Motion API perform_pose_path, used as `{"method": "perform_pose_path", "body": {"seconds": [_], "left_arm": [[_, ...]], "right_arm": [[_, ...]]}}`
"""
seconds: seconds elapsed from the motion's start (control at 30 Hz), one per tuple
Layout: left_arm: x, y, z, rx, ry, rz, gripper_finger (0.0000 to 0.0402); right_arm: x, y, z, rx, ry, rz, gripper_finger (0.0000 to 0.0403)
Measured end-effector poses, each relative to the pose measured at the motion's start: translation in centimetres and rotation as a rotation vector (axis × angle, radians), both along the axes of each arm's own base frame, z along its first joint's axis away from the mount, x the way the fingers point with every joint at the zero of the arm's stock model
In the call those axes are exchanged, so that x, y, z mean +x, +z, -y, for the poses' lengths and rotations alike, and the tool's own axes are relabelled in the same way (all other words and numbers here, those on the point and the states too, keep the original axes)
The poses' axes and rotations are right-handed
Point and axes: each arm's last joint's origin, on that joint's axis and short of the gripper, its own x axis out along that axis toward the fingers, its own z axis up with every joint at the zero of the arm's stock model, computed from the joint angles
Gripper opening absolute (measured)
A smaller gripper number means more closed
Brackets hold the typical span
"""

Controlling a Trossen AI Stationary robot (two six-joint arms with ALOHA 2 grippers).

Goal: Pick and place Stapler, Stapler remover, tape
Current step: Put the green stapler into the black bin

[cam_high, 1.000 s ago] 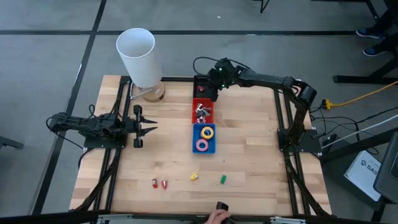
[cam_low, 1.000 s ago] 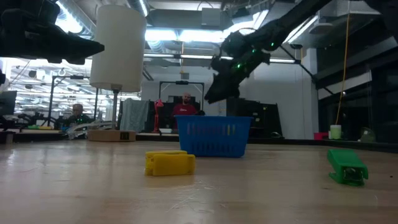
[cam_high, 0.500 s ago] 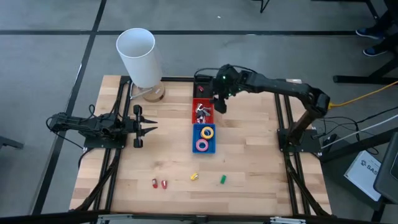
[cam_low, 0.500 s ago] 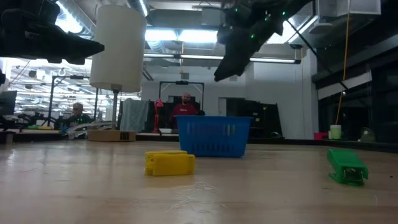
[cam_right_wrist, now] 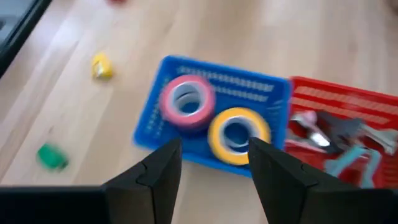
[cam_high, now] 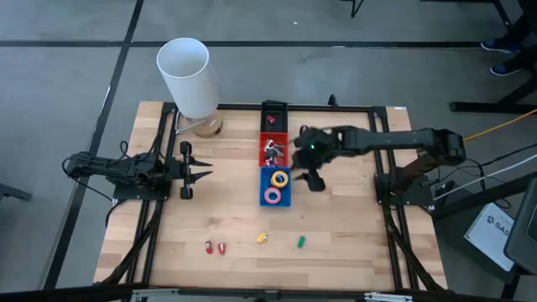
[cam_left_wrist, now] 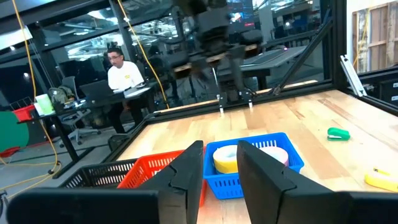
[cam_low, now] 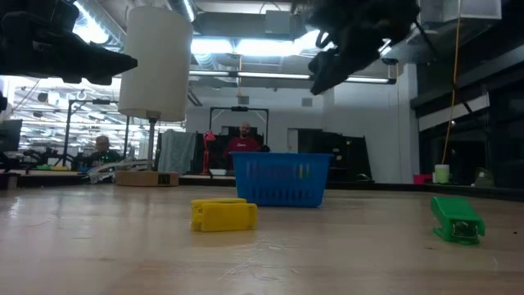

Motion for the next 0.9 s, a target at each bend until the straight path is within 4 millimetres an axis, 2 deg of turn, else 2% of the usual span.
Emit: {"method": "perform_pose_path", "body": {"seconds": [0.13,0.4,0.57,0.9], "left_arm": [[0.0,0.0,0.0,0.0,0.0,0.0,0.0091],[0.0,0.0,0.0,0.0,0.0,0.0,0.0091],[0.0,0.0,0.0,0.0,0.0,0.0,0.009],[0.0,0.0,0.0,0.0,0.0,0.0,0.0095]], "right_arm": [[-1.2,-0.9,-2.4,-0.053,0.157,-0.002,0.0184],[-3.1,-4.6,-6.2,-0.075,0.391,-0.035,0.0184],[-2.8,-4.8,-7.0,-0.013,0.43,0.053,0.0184],[-3.1,-4.8,-8.5,-0.112,0.633,0.127,0.0184]]}}
